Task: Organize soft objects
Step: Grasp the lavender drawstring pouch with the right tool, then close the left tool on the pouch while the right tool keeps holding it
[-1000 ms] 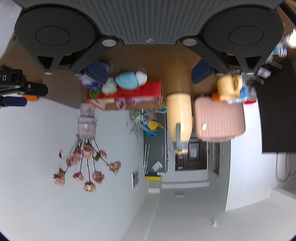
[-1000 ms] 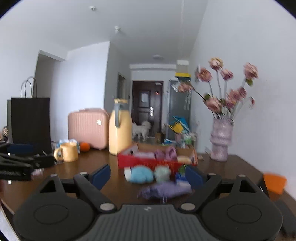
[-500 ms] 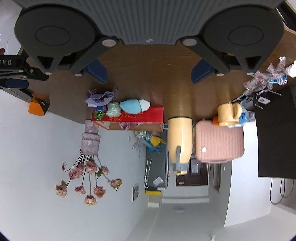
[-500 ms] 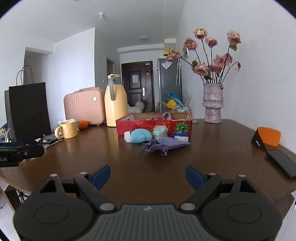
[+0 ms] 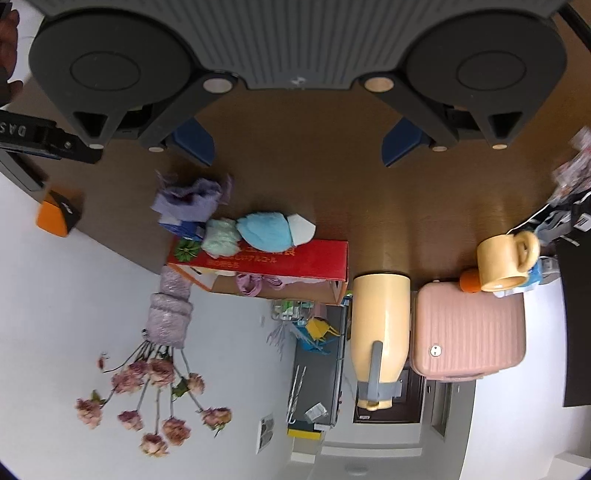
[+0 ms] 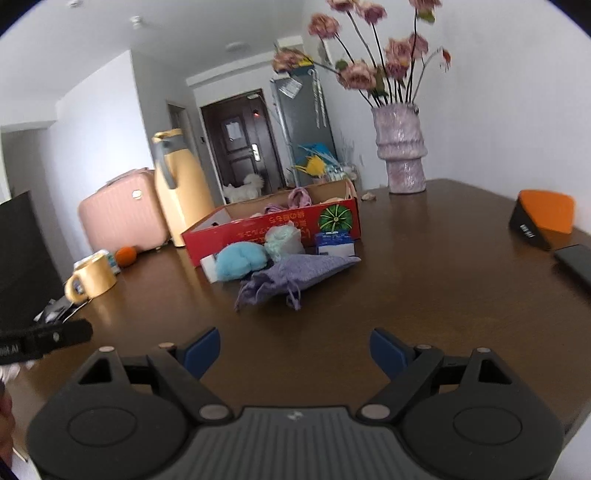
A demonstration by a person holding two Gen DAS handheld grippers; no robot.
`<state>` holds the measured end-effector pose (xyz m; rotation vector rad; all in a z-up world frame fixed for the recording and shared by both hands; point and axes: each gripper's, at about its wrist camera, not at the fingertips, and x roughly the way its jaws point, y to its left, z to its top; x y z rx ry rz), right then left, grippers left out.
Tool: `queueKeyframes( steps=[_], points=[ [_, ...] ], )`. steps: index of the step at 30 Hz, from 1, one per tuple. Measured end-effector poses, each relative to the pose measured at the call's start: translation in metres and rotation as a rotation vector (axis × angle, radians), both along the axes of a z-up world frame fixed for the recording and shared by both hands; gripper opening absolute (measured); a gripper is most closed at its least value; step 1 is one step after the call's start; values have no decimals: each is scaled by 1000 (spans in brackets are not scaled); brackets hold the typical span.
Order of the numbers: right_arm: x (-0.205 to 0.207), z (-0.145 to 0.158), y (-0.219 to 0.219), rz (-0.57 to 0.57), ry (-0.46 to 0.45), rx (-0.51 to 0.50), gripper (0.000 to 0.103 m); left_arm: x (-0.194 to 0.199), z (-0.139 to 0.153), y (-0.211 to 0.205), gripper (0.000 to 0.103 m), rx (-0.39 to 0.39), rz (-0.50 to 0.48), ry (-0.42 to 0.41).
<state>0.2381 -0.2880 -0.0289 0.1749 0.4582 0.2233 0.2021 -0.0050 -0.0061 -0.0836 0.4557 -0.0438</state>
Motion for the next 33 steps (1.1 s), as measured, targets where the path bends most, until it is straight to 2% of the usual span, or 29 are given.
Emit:
queueKeyframes(
  steps=[3, 6, 8, 9, 10, 11, 12, 14, 15, 17, 19, 20, 21, 24, 27, 31, 33],
  points=[
    [47, -2, 11, -9, 34, 46, 89, 36, -3, 3, 99, -2, 6, 20],
    [93, -8, 15, -55, 90, 175, 88, 60, -5, 5, 99, -3, 5, 29],
    [119, -15, 18, -119, 134, 249, 83, 73, -6, 9, 99, -9, 9, 34],
    [129, -19, 20, -142, 144, 274, 72, 78, -8, 11, 99, -12, 11, 39],
    [136, -22, 21, -149, 149, 286, 56, 81, -9, 14, 99, -13, 13, 43],
    [145, -27, 24, -152, 165, 286, 48, 84, -10, 14, 99, -12, 17, 48],
    [150, -31, 27, -151, 179, 278, 35, 87, -11, 17, 99, -10, 20, 53],
    [152, -37, 32, -107, 197, 233, 21, 90, -13, 21, 99, -8, 27, 61],
    [147, -38, 35, -53, 193, 215, 20, 91, -15, 23, 99, -6, 28, 64],
    [131, -36, 38, 82, 205, 179, 19, 93, -17, 27, 99, -2, 33, 73],
    [109, -32, 41, 277, 223, 87, 22, 95, -20, 28, 99, -7, 31, 82],
    [98, -31, 38, 320, 228, 45, 25, 97, -22, 27, 99, -11, 23, 90],
    [88, -29, 31, 304, 225, 23, 30, 99, -23, 25, 99, -13, 11, 97],
    [78, -25, 6, 85, 187, -44, 38, 105, -29, 12, 99, -29, -36, 122],
    [77, -19, -13, -93, 126, -31, 40, 110, -31, -6, 99, -73, -116, 142],
    [78, -19, -20, -102, 105, 27, 45, 121, -35, -24, 99, -130, -207, 160],
    [84, -24, -19, -78, 125, 62, 45, 129, -42, -31, 93, -170, -237, 197]
  ],
)
